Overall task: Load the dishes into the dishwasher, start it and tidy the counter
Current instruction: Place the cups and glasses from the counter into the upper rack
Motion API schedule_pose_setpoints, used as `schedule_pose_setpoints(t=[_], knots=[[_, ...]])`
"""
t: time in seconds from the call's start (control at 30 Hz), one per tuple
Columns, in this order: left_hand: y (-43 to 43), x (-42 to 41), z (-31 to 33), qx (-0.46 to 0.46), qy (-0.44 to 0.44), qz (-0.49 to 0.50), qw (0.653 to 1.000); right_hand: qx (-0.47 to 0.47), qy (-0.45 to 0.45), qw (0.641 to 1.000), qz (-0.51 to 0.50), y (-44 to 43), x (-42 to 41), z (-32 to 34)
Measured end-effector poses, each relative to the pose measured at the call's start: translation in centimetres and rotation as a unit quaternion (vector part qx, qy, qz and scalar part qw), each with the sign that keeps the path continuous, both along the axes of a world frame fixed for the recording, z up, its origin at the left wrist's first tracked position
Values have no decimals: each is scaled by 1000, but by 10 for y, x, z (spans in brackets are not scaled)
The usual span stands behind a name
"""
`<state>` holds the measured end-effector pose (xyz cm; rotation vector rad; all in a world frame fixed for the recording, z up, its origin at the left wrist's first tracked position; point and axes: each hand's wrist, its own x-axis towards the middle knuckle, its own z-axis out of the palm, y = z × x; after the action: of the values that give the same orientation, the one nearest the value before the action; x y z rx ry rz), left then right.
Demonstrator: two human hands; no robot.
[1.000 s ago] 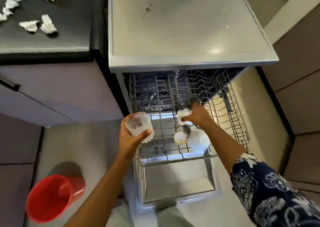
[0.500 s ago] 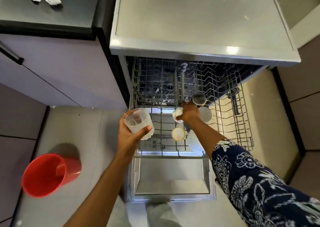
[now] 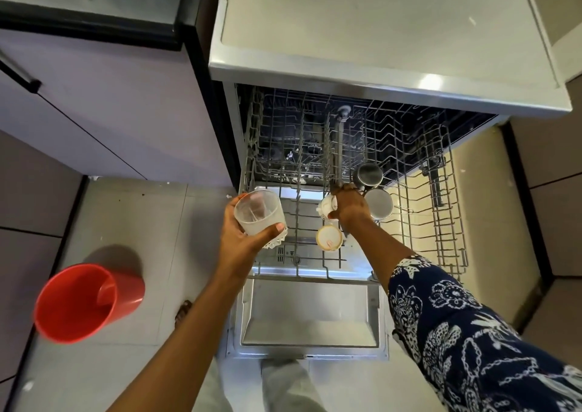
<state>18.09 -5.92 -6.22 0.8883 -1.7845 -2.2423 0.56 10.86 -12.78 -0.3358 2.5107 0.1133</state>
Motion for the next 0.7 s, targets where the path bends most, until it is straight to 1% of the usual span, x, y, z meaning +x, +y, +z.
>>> schedule_pose_setpoints(t=[0.23,0.47,0.7], knots=[[-4,-3,-5,-1,-1,-12,1000,21,-29,999,-13,1,-16,3],[-5,-9,-11,-7,3,-13,1000,35,13,999,31,-19,-13,-3],[-7,-8,-15,-7,-8,-26,1000,38,-11,999,8,-19,-21,1]])
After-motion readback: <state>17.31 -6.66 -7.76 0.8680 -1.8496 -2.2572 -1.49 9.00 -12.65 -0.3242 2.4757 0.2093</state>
